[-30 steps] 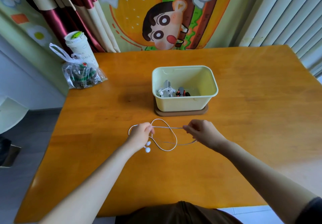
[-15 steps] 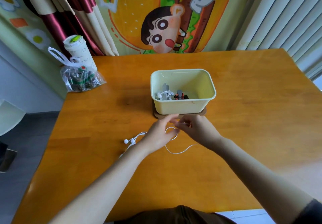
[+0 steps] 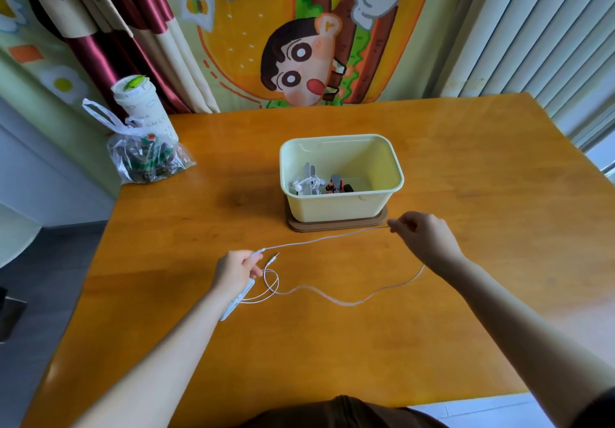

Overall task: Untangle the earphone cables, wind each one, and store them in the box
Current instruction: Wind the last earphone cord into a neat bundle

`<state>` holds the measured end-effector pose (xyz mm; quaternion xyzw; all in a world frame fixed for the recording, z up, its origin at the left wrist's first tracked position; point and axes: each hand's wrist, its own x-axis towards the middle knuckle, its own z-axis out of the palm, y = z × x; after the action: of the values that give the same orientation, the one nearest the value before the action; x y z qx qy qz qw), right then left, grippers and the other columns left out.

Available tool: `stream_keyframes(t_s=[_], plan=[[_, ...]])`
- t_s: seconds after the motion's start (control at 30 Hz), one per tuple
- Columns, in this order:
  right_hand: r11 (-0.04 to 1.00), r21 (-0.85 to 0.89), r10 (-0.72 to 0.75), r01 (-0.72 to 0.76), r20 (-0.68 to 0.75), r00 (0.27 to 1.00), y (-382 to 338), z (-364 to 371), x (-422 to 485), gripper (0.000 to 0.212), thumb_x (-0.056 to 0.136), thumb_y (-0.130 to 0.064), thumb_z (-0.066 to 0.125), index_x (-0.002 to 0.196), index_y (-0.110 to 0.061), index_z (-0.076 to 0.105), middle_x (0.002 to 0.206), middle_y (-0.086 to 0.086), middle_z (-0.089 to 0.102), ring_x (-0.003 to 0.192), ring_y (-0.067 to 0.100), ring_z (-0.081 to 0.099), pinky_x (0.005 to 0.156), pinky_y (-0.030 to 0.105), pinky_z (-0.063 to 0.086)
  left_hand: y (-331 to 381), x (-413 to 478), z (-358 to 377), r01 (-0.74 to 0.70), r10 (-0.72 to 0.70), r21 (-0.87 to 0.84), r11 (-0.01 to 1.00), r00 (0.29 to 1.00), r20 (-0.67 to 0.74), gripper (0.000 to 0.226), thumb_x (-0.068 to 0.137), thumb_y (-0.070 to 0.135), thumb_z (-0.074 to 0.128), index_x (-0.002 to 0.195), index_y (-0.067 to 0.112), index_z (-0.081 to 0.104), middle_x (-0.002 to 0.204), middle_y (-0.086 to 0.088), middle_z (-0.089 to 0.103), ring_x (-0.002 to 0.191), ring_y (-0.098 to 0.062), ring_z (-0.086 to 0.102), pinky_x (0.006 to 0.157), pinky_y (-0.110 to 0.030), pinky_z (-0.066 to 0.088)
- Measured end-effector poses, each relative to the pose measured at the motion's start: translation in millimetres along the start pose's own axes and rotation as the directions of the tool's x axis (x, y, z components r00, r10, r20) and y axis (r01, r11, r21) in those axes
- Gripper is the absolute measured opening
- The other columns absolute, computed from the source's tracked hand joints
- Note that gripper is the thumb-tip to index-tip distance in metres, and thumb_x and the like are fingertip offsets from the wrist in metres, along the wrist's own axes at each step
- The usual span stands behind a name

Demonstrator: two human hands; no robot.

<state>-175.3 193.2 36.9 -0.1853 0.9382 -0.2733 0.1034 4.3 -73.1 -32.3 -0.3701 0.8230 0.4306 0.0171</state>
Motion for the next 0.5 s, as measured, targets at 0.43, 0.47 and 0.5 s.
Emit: stream_keyframes(t_s=[0.43,0.47,0.5], plan=[[0.874,0.046,-0.481,0.483,0.21,0.851,-63.4,53.8,-44.1,0.052,0.086,-0.011,0.063,0.134,-0.007,0.041,0.124,0.01,0.05,0.115,0.025,0.048,0.098,0.032,0.039,98.5,-36.3,37.0,-0.345,0.291,0.097,0.934,0.887,0.357,0.026,0.102,0.022,0.04,0.09,0.014,0.062,0.089,-0.002,0.064,0.077,-0.02,0.056,0.063,-0.028,0.038],[0.884,0.09,-0.467,0.459,0.215,0.858,-63.1,54.5,-45.7,0.044,0.088,-0.012,0.061,0.129,-0.01,0.047,0.118,0.007,0.054,0.107,0.023,0.052,0.093,0.035,0.043,98.0,-36.2,35.6,-0.338,0.281,0.1,0.936,0.888,0.365,0.025,0.102,0.021,0.039,0.088,0.016,0.059,0.087,-0.002,0.063,0.078,-0.021,0.056,0.062,-0.027,0.038],[0.894,0.143,-0.447,0.424,0.224,0.866,-61.9,53.9,-46.3,0.03,0.09,-0.013,0.059,0.12,-0.011,0.055,0.11,0.005,0.059,0.098,0.021,0.057,0.087,0.037,0.047,96.5,-35.9,33.2,-0.327,0.269,0.105,0.939,0.889,0.37,0.026,0.102,0.022,0.039,0.085,0.018,0.058,0.081,-0.001,0.06,0.073,-0.02,0.053,0.058,-0.026,0.036]])
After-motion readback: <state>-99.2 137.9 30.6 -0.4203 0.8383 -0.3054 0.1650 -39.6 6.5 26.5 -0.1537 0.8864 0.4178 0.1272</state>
